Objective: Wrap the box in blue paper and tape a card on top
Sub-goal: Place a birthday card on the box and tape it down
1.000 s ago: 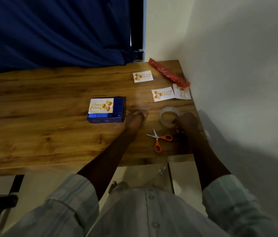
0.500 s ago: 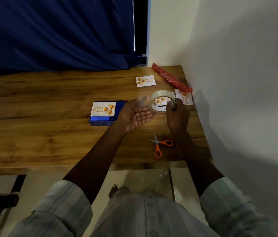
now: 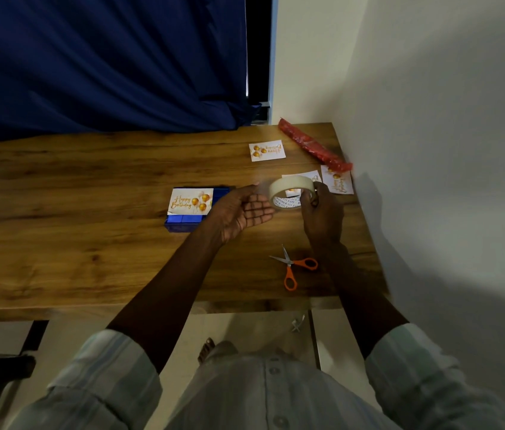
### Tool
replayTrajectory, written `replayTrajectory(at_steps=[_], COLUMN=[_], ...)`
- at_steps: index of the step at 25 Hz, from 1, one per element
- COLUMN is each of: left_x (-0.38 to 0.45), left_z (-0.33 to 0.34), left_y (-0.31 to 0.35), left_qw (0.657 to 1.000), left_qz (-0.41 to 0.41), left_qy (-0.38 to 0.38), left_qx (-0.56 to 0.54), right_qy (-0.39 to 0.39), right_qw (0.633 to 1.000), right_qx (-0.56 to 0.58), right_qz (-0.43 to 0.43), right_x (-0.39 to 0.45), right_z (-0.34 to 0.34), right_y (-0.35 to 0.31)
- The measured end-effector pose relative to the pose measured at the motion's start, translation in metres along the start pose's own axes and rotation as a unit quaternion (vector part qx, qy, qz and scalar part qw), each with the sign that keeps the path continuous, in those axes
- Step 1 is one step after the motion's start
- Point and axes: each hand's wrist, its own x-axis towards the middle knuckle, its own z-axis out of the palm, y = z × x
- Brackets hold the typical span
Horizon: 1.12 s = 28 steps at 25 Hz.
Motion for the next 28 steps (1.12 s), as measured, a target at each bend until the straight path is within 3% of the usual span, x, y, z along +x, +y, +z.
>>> replayTrajectory(at_steps=[28], left_x=[-0.007], left_z=[-0.006], left_y=[-0.003], left_qw=[0.998], left_qz=[-0.001], left_qy=[0.019], left_qx=[0.06], right_qy=[-0.021], right_qw=[0.998], right_qx=[-0.023], right_qz=[-0.052], right_x=[-0.011], right_z=[0.004], right_y=[0.015])
